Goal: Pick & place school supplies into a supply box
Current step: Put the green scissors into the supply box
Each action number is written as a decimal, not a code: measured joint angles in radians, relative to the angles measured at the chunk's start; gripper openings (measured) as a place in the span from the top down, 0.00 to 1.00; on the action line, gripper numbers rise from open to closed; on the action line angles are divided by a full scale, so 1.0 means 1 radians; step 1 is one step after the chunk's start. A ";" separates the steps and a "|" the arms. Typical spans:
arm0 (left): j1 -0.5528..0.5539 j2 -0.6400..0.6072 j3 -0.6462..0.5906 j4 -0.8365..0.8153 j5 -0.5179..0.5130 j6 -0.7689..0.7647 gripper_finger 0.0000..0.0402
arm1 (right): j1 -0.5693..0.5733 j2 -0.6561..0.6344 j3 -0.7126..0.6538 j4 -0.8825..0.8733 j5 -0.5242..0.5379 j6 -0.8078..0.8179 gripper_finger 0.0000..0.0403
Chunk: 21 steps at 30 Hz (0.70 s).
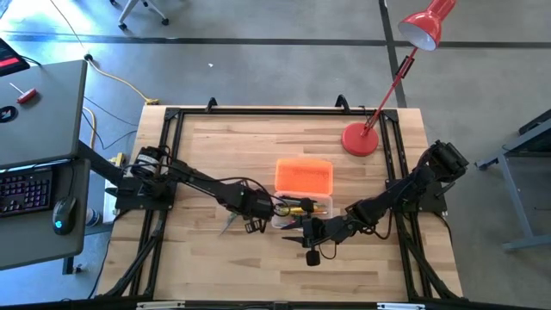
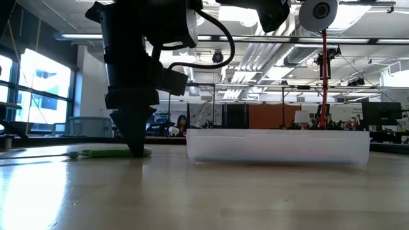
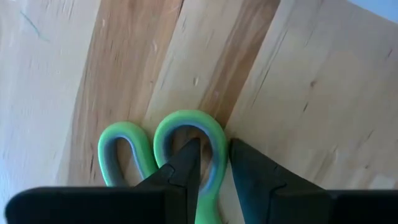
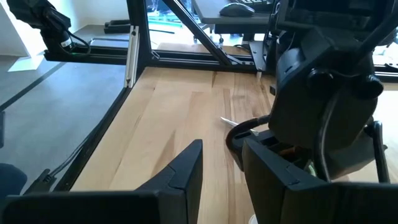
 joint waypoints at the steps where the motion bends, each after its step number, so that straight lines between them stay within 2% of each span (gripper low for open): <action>1: 0.000 0.000 0.000 0.000 0.001 0.000 0.69 | 0.000 0.000 0.000 0.000 0.000 0.000 0.77; 9: 0.000 -0.001 -0.005 0.060 0.033 0.033 0.72 | 0.000 0.000 0.000 0.000 0.000 0.001 0.77; 13: 0.000 0.000 -0.005 0.107 0.035 0.033 0.86 | 0.000 0.000 0.000 0.000 -0.003 0.015 0.77; 16: -0.002 0.000 -0.004 0.108 0.032 0.023 0.96 | 0.000 -0.005 0.000 -0.002 -0.066 0.073 0.77; 18: -0.012 -0.002 -0.002 0.103 0.028 0.010 0.94 | 0.000 -0.026 -0.002 -0.006 -0.123 0.071 0.77; 21: -0.035 -0.008 0.023 0.078 0.024 -0.003 0.91 | 0.009 -0.092 -0.001 -0.030 -0.128 0.102 0.77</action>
